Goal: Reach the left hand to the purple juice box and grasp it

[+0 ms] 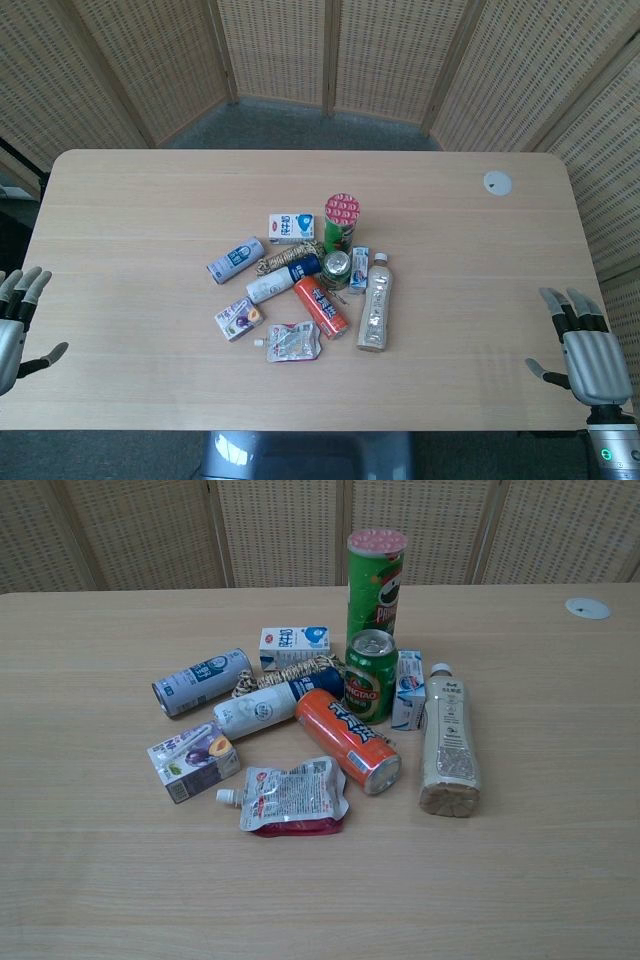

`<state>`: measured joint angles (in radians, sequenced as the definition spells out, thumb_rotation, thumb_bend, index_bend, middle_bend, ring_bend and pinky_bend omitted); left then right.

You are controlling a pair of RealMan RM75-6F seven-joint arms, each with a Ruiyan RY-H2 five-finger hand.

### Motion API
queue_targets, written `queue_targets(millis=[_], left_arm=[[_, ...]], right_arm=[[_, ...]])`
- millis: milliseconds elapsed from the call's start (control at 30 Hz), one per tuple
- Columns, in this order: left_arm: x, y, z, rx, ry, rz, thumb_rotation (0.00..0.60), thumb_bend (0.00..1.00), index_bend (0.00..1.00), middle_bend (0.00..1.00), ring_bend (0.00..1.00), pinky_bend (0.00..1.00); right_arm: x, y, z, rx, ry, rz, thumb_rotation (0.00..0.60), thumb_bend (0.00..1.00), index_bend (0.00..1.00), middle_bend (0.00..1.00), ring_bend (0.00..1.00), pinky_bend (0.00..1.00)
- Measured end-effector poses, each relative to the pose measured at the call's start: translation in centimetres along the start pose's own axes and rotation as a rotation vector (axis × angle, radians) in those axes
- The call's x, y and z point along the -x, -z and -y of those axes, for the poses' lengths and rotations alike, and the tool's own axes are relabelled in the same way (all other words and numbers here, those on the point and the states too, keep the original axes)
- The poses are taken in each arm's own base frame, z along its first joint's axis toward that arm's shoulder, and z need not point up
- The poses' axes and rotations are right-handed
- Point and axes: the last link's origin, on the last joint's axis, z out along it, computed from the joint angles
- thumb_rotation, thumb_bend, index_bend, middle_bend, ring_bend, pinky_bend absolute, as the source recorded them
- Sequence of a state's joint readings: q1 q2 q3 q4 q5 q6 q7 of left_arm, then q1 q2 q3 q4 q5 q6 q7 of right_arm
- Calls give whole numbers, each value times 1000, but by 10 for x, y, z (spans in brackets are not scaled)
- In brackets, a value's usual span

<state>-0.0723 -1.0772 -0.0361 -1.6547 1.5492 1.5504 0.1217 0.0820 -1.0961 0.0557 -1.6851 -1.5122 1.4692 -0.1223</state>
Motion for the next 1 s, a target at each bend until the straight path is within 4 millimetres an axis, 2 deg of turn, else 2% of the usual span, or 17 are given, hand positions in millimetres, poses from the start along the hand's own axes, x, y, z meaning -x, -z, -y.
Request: queue_targets(millis=[333,500,600,833,1000], left_arm=[[4,-1,1,-16,-8,17,600,0,0,0,0,0],[9,-9,-4,-80,4,48,600,0,0,0,0,0],[13,-21,-15,-112,13,84,600,0,0,0,0,0],[12,-57,-57,-88,-21,154,600,0,0,0,0,0],[10,-74,-80,-85,-75,206,600,0,0,0,0,0]], right_arm=[[0,1,0,3,-9,4,583,0,0,0,0,0],[0,0,-2,16,-5,8,577,0,0,0,0,0],[1,0,-2,16,-4,10,582,0,0,0,0,0],[1,1,0,5,-5,12,578,0,0,0,0,0],[0,1,2,-4,-15,12,579,0,0,0,0,0]])
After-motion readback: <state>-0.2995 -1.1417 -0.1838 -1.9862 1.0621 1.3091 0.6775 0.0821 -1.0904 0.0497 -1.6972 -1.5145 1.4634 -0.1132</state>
